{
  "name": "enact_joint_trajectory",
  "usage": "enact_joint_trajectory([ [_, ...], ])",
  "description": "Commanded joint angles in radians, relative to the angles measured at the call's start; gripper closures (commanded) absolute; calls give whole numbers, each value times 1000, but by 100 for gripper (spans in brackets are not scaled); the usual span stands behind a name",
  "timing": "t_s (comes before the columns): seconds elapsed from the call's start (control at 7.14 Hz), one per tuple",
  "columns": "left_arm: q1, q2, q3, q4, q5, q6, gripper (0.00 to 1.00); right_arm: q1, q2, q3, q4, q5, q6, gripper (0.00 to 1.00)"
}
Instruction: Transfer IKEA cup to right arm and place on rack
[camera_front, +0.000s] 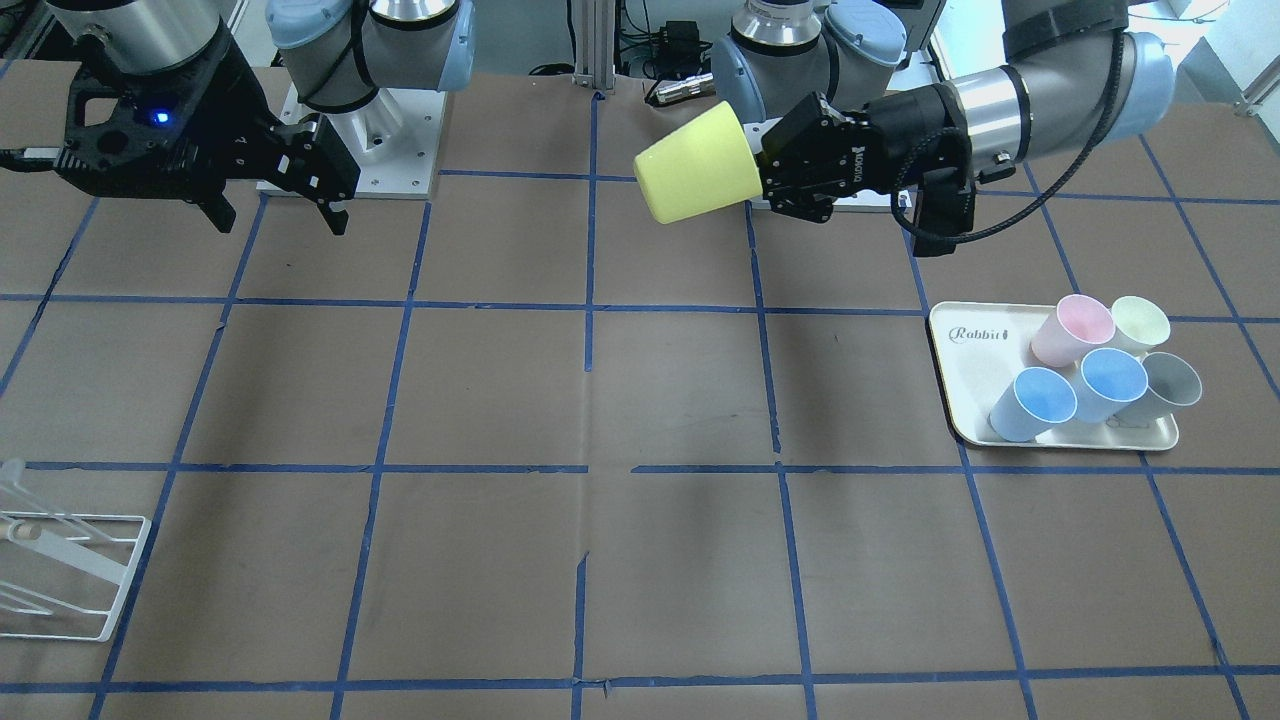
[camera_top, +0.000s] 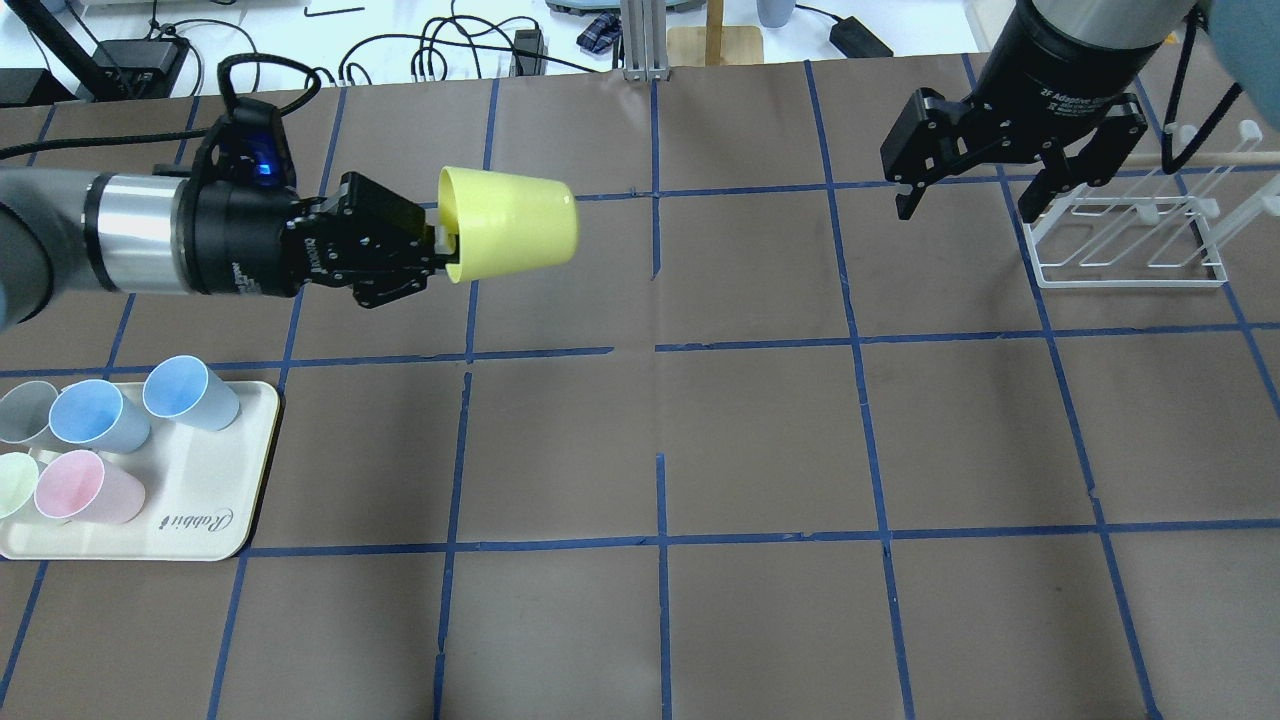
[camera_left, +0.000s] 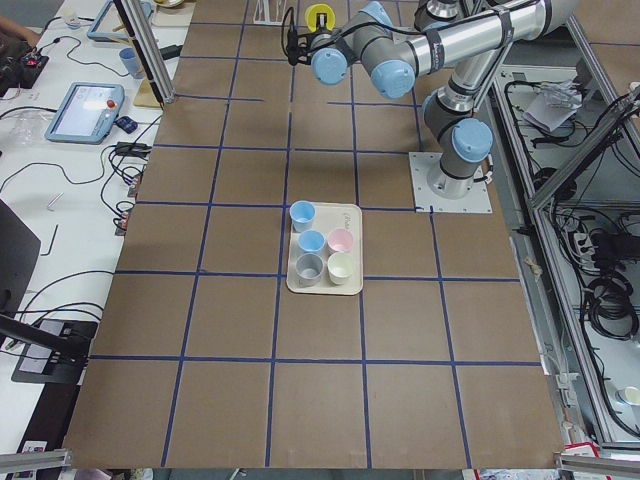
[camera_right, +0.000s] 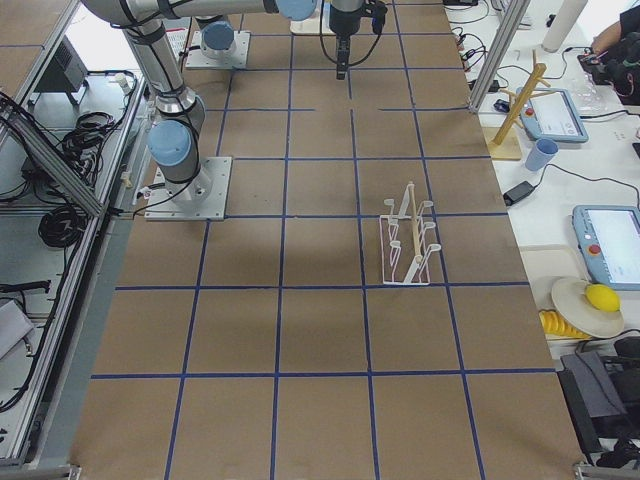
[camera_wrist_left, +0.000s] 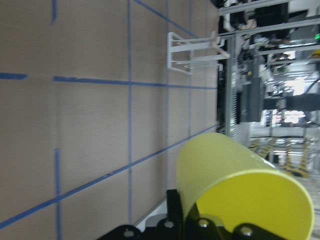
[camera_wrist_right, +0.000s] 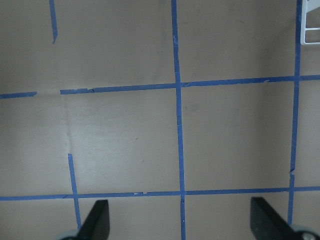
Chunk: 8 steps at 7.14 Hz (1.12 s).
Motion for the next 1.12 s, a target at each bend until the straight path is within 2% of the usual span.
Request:
enact_joint_trajectory([
  [0.0,-95,-17,-11,34,-213,-79,100,-5,3,2,6,58,1,0],
  [0.28,-155,-34,-40,97,-250,-80,100,-87,-2,-2,66,243,1,0],
  [0.56,-156,-51,-39,98,-273,-129,100,-203,-2,-5,145,482,1,0],
  [0.84,-165,-51,-43,150,-274,-179,100,-238,-2,-2,288,694,-1,0],
  [0.98,-168,-46,-46,149,-275,-183,100,-238,1,10,311,816,-2,0],
])
